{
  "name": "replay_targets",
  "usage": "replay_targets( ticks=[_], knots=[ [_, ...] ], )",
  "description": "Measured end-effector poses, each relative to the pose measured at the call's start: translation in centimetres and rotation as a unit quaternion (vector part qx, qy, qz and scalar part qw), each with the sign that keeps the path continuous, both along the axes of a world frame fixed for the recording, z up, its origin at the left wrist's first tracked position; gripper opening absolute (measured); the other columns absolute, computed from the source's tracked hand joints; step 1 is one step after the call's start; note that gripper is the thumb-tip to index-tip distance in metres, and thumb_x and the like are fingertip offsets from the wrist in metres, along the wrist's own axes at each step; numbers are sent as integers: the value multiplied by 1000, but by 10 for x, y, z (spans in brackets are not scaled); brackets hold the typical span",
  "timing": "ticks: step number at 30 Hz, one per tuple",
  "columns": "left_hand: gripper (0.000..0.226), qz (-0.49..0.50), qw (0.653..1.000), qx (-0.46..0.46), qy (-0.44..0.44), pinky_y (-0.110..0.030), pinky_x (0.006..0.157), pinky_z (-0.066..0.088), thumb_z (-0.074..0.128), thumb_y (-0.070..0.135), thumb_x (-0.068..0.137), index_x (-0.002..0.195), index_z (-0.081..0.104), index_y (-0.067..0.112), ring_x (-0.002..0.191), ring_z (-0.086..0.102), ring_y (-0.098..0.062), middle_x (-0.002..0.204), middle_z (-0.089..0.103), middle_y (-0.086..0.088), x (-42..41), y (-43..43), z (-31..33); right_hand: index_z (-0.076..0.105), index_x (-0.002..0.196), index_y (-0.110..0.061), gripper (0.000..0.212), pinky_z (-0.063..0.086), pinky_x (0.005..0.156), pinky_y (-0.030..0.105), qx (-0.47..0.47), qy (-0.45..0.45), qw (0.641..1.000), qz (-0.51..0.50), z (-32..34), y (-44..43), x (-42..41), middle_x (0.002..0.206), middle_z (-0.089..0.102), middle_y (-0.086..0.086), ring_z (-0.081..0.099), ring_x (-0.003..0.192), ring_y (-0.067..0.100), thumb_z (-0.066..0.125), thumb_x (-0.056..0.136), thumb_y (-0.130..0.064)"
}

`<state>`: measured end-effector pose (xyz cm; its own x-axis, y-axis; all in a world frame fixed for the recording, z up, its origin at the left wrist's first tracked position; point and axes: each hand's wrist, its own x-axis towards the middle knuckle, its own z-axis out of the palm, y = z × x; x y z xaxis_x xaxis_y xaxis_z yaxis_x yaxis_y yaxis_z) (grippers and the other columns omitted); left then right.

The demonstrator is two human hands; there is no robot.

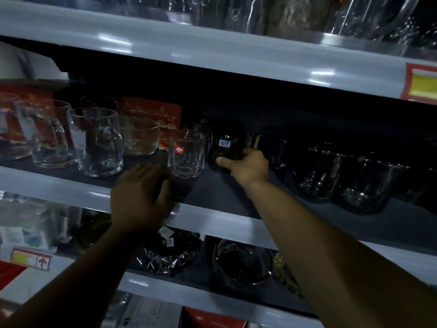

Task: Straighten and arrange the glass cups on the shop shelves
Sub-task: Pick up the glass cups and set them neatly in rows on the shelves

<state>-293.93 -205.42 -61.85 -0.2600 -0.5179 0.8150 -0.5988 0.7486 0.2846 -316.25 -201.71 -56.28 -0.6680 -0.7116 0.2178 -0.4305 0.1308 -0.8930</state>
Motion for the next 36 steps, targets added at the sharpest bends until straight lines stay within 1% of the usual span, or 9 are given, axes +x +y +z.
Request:
replay_targets(
  ticks=[2,5,9,11,19,25,29,33,36],
  knots=[
    [15,-1,1000,0,7,-35,64,35,54,23,84,84,68,19,77,56,-21,79,65,1,0,1,1,66,122,-10,57,48,84,21,-1,8,1000,-4,0,0,0,114,69,-1,65,105,17,89,75,-31],
    [16,-6,1000,6,0,-35,63,37,53,23,83,86,68,19,78,57,-22,81,66,1,1,1,1,69,120,-13,54,47,81,21,8,31,999,-19,-4,-4,-1,118,72,2,67,109,21,88,76,-38],
    [19,-1,1000,13,-26,-38,61,40,52,27,82,86,67,16,78,57,-28,82,65,-2,3,-1,0,69,119,-17,55,55,91,32,22,57,997,-40,-8,-10,-2,118,73,4,68,110,25,86,75,-46],
    [20,-2,999,15,-33,-39,62,41,52,28,81,86,67,17,79,58,-30,83,65,-2,3,-2,0,69,120,-19,57,57,92,38,28,69,996,-47,-8,-10,-1,118,73,4,68,110,27,84,75,-50],
    [16,-4,1000,6,-12,-36,62,43,55,23,81,88,69,18,78,59,-26,84,68,0,1,0,-1,67,122,-17,55,56,91,35,29,82,995,-37,-12,-9,-3,119,72,5,68,109,26,85,76,-39],
    [17,3,1000,-3,-11,-34,62,34,54,25,82,88,69,19,80,57,-23,83,68,1,0,0,-1,66,124,-15,58,57,93,40,38,89,994,-41,-13,-13,-6,121,71,8,67,111,29,85,76,-42],
    [17,-2,1000,2,-10,-34,61,39,54,25,83,88,69,19,78,59,-24,82,67,1,0,1,-1,66,124,-15,59,57,93,41,38,93,994,-42,-14,-15,-6,121,71,8,67,111,30,85,75,-44],
    [16,-4,1000,0,-7,-34,61,37,54,22,82,87,69,19,77,58,-22,82,67,2,0,1,-1,66,124,-15,60,58,92,41,44,96,994,-42,-15,-17,-8,121,71,8,68,110,30,84,75,-45],
    [16,-2,1000,9,-13,-35,63,40,55,22,84,90,69,20,79,59,-21,84,68,3,1,3,-1,66,123,-15,57,57,90,38,48,81,995,-22,-15,-15,-8,118,71,5,67,107,28,82,77,-44]
  ],
)
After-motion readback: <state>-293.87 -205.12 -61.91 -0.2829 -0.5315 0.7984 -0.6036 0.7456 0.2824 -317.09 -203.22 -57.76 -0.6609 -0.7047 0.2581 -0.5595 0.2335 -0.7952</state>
